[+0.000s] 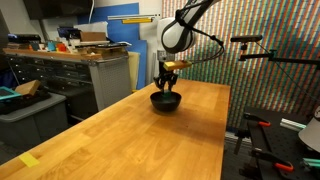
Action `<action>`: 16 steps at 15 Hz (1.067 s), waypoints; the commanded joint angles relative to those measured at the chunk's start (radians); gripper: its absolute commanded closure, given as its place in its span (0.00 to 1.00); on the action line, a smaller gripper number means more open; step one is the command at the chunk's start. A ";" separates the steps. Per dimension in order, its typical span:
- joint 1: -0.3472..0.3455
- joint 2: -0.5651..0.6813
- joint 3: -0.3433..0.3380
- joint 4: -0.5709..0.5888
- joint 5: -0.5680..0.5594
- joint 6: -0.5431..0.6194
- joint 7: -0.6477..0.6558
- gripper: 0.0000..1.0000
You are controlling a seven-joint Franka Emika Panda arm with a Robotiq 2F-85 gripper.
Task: Pick up the object and put it in the bowl
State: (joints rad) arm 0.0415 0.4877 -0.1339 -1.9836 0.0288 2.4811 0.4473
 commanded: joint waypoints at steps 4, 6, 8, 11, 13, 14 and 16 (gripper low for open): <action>-0.006 0.054 0.004 0.046 0.013 -0.016 -0.008 0.29; -0.004 0.050 0.003 0.038 0.012 -0.014 -0.007 0.21; -0.003 0.040 0.002 0.028 0.011 -0.013 -0.006 0.08; -0.003 0.022 0.001 0.012 0.011 -0.011 -0.006 0.00; -0.001 0.005 -0.002 0.001 0.007 -0.011 -0.006 0.00; -0.002 -0.006 -0.002 -0.005 0.007 -0.013 -0.007 0.00; -0.004 -0.029 -0.002 -0.015 0.006 -0.027 -0.011 0.00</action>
State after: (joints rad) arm 0.0407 0.5169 -0.1335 -1.9694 0.0292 2.4811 0.4473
